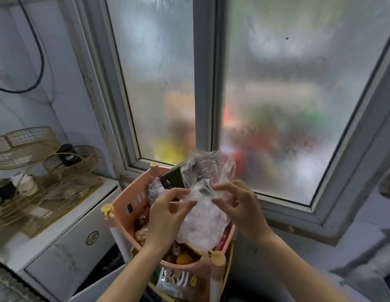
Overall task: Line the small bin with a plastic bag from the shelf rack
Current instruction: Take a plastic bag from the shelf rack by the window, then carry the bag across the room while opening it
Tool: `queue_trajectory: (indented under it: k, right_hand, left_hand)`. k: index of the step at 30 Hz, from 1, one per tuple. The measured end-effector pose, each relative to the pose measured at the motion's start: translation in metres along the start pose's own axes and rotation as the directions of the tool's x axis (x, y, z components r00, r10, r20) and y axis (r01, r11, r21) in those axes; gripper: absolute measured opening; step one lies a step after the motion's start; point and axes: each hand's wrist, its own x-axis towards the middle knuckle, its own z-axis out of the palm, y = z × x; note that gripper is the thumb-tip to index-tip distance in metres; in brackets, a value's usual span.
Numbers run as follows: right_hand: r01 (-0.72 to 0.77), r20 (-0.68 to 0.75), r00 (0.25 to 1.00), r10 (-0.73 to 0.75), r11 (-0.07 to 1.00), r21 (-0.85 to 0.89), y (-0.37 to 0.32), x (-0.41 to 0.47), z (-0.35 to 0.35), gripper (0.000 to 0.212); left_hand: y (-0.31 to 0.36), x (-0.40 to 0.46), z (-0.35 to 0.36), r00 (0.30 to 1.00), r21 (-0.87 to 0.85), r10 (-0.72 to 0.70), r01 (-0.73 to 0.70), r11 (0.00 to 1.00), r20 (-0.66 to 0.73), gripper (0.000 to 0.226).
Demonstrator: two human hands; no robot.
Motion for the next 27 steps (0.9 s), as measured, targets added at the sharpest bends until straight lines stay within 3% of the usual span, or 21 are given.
queue_trajectory:
  k: [5,11,17,23,25,27]
  right_hand:
    - [-0.028,-0.256,0.967,0.008,0.997,-0.073,-0.051,-0.033,-0.026,0.015]
    - [-0.127,-0.454,0.882,0.130,0.991,0.038,-0.093,-0.105,-0.086,0.022]
    - [-0.257,-0.591,0.776,0.220,0.966,0.022,-0.106,-0.210,-0.164,0.027]
    - [-0.441,-0.665,0.667,0.335,0.898,0.010,-0.134,-0.353,-0.253,0.038]
    - [-0.512,-0.706,0.622,0.338,0.858,-0.039,-0.152,-0.411,-0.285,0.048]
    - [-0.586,-0.788,0.530,0.313,0.807,-0.074,-0.174,-0.472,-0.320,0.050]
  left_hand:
    - [0.037,-0.016,-0.022,0.993,-0.121,0.115,-0.113,0.986,0.009,0.031]
    - [0.098,-0.056,-0.003,0.947,-0.242,0.314,-0.290,0.926,0.064,0.025]
    - [0.164,-0.121,0.062,0.891,-0.486,0.368,-0.205,0.850,0.268,0.028]
    - [0.246,-0.217,0.152,0.716,-0.636,0.489,-0.081,0.767,0.498,0.013]
    - [0.279,-0.258,0.176,0.606,-0.686,0.557,-0.026,0.727,0.568,0.013]
    - [0.311,-0.305,0.198,0.477,-0.722,0.618,0.053,0.689,0.625,0.008]
